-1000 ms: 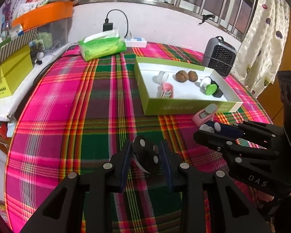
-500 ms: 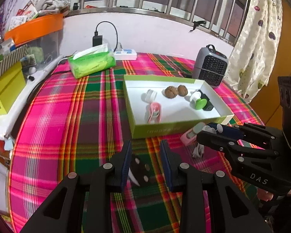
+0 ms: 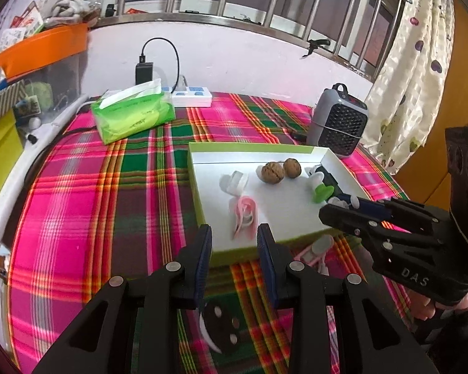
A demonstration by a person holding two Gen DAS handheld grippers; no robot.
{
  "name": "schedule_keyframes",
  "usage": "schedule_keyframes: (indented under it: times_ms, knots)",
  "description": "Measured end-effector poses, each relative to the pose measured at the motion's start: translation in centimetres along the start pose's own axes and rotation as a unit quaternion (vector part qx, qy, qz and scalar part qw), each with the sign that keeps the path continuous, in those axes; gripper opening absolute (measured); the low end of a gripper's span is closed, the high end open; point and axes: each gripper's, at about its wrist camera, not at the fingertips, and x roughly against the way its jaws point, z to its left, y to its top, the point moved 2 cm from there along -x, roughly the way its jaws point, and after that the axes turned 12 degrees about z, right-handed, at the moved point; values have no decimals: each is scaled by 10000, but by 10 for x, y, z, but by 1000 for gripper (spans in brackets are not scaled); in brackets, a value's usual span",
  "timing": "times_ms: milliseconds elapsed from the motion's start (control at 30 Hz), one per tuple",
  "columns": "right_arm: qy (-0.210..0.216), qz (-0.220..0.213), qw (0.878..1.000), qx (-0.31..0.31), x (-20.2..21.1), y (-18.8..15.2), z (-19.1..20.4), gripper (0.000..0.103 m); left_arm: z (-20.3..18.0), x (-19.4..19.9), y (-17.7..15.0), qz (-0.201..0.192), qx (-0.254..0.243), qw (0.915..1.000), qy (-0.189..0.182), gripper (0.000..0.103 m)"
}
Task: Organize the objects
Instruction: 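Carry the white puck with the right tool toward the box while the left tool holds the black device, then lower the black dotted device into the box with the left tool while the right holds the puck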
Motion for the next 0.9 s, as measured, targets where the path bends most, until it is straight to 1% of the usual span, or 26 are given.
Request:
schedule_keyframes:
  times_ms: [200, 400, 500, 633, 700, 733, 900]
  knots:
    - [-79, 49, 10000, -29, -13, 19, -11, 27, -2, -11, 15, -2, -61, 10000, -53, 28]
    - [-81, 89, 9999, -78, -20, 23, -17, 27, 3, -12, 19, 4, -13, 10000, -73, 28]
    - [-62, 112, 9999, -43, -22, 21, -16, 27, 4, -9, 9, 82, -62, 9999, -36, 28]
    - [-10, 139, 9999, -42, -24, 16, -15, 27, 6, 0, -12, 162, 13, 9999, -57, 29]
    - [1, 145, 9999, -18, -23, 13, -13, 27, 9, 4, -23, 233, 69, 9997, -2, 34]
    - [2, 145, 9999, 15, -23, 11, -11, 27, 10, 6, -28, 249, 105, 9996, 6, 34]
    - [50, 109, 9999, 61, -19, 8, -3, 27, 12, 11, -44, 340, 200, 9992, -116, 36]
